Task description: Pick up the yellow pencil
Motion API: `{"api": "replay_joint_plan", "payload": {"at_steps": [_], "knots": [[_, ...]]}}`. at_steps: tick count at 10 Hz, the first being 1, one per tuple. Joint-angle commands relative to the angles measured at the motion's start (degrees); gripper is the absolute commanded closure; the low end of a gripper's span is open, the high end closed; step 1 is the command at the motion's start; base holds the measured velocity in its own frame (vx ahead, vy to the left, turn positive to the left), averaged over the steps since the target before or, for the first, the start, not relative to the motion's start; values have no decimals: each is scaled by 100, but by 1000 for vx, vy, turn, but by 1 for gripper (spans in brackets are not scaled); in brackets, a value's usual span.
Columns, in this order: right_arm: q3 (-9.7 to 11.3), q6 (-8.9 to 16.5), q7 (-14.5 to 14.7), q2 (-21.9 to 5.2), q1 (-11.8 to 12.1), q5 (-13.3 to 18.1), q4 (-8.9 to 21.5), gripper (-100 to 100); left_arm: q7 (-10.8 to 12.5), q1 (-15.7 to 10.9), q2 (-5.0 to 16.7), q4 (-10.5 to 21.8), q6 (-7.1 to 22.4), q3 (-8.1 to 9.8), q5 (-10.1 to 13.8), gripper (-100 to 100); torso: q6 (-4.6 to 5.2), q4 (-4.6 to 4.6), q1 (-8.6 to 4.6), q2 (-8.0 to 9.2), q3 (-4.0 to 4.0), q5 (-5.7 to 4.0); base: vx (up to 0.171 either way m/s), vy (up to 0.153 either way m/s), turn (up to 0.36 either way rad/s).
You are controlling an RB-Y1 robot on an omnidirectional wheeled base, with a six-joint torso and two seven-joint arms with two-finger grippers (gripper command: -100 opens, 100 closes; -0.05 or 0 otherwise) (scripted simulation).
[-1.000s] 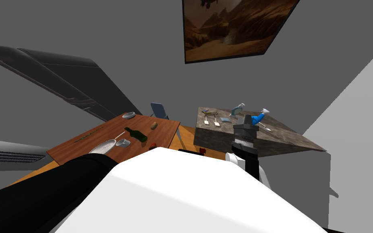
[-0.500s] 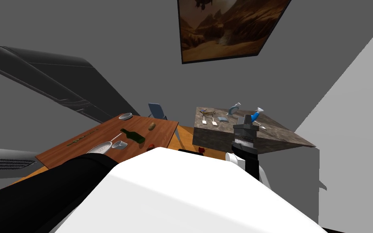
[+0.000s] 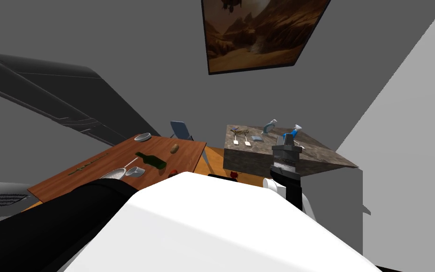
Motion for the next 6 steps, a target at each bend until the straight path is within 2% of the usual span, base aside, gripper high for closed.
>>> {"api": "replay_joint_plan", "payload": {"at_steps": [1, 2, 3, 4, 5, 6], "knots": [[0, 0, 0, 0, 0, 0, 0, 0, -286, -67, -48, 286, -193, 137, 197, 100, 0, 0, 0, 0, 0, 0, 3, -24, -66], [0, 0, 0, 0, 0, 0, 0, 0, -444, -67, -48, 428, -193, 137, 197, 100, 3, 2, 0, 0, 1, 1, 4, -24, -44], [0, 0, 0, 0, 0, 0, 0, 0, -645, -157, -99, 668, -370, 262, 375, 100, -1, 0, 0, 2, 1, 1, 3, -33, -63], [0, 0, 0, 0, 0, 0, 0, 0, -786, -157, -99, 787, -370, 262, 375, 100, 1, 3, -4, 2, 2, 1, 4, -25, -35], [0, 0, 0, 0, 0, 0, 0, 0, -684, -157, -93, 706, -346, 245, 349, 100, -3, 1, -1, 3, 2, 1, -2, -8, -2], [0, 0, 0, 0, 0, 0, 0, 0, -716, -157, -95, 722, -357, 248, 354, 0, -2, 2, 4, 4, 3, 2, 0, 0, 0]]}}
